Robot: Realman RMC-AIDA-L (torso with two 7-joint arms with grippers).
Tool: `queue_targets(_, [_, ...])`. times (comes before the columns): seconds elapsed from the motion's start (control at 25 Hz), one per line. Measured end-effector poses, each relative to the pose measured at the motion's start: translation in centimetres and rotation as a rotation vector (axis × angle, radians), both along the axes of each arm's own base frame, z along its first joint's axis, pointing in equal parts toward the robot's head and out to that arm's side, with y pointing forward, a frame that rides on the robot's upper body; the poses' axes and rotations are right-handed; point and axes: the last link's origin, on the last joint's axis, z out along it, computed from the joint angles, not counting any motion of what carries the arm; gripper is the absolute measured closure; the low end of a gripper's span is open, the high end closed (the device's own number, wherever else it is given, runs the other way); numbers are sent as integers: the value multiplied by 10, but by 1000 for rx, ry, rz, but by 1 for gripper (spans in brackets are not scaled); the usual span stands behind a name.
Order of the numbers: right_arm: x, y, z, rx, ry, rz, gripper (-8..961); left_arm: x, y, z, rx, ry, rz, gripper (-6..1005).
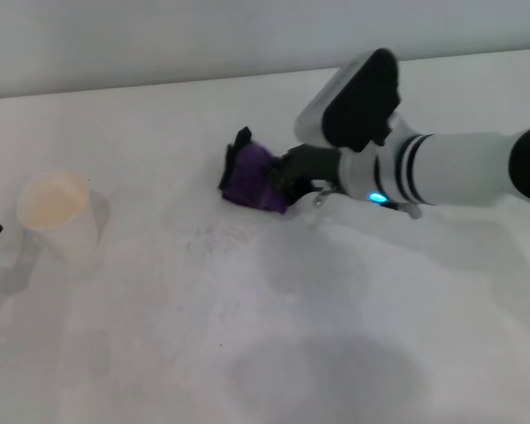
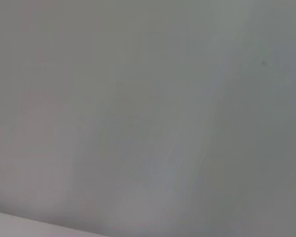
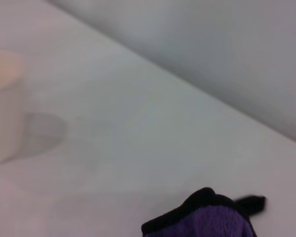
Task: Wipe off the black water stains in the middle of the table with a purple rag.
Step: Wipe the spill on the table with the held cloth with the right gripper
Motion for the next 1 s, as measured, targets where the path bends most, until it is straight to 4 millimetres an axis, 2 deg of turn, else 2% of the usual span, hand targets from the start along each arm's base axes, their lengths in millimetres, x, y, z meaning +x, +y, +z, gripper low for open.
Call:
queue_targets(0.08, [4,0,2,7,5,-17,866,0,0,0,1,1,0,116])
queue_targets(0.16, [0,-8,-3,-48,16,-20,868,0,0,1,1,1,0,116])
queue_targets(0.4, [-29,-51,-39,-288,15,67,871,0,0,1,1,1,0,116])
queue_targets(0.56, [-39,-63,-47,-344,18,104,872,-1,0,1,1,1,1,116])
queue_targets(0.72, [-31,-47,-35,-252,30,73,873,-1,0,1,1,1,0,115])
queue_targets(0.88, [-5,-18,-11,-119,32,-8,875,-1,0,2,2,5,0,115])
queue_targets(1.0, [14,-7,8,-58,56,-86,876,-3,0,3,4,9,1,115])
